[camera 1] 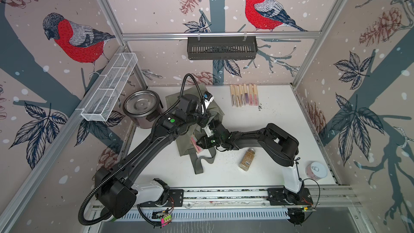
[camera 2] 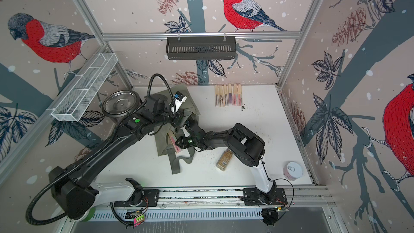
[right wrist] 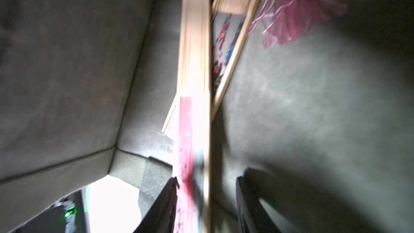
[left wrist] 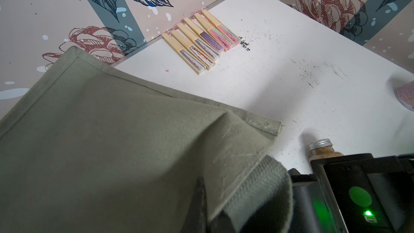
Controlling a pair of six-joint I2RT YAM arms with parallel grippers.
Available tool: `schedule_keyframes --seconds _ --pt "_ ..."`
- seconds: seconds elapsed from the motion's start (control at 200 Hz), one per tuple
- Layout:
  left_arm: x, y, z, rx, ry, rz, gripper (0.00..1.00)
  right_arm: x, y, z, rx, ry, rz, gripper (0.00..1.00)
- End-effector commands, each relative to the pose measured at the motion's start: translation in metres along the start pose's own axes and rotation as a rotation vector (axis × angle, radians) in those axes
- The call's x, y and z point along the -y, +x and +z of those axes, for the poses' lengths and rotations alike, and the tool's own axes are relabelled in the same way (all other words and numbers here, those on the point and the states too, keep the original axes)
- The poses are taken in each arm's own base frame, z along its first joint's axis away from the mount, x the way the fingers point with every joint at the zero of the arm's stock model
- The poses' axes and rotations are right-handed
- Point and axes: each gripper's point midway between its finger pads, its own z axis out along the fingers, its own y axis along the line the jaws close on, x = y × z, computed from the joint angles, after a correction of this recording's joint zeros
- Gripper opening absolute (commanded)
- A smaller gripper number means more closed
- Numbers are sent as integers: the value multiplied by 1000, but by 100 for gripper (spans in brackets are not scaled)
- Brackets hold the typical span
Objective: Take out the folding fans from the tote bags
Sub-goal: Pick up the folding fan from the canvas bag.
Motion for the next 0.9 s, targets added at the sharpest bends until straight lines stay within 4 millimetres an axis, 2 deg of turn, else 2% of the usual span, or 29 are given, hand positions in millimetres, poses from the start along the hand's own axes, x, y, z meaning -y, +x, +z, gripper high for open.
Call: schedule_keyframes --seconds 0.0,0.24,0.505,0.775,0.896 --pt "1 -14 -3 49 5 14 0 -2 32 6 -137 -32 72 44" --pt "3 -14 -3 50 9 15 0 -12 39 13 -167 -82 86 42" --pt "2 -13 -2 47 8 15 0 -13 43 24 -191 -75 90 32" --pt "3 -13 -2 46 8 15 0 -43 33 19 -153 -149 42 31" --pt "3 -13 -2 46 9 15 0 -45 34 19 -150 -165 56 32"
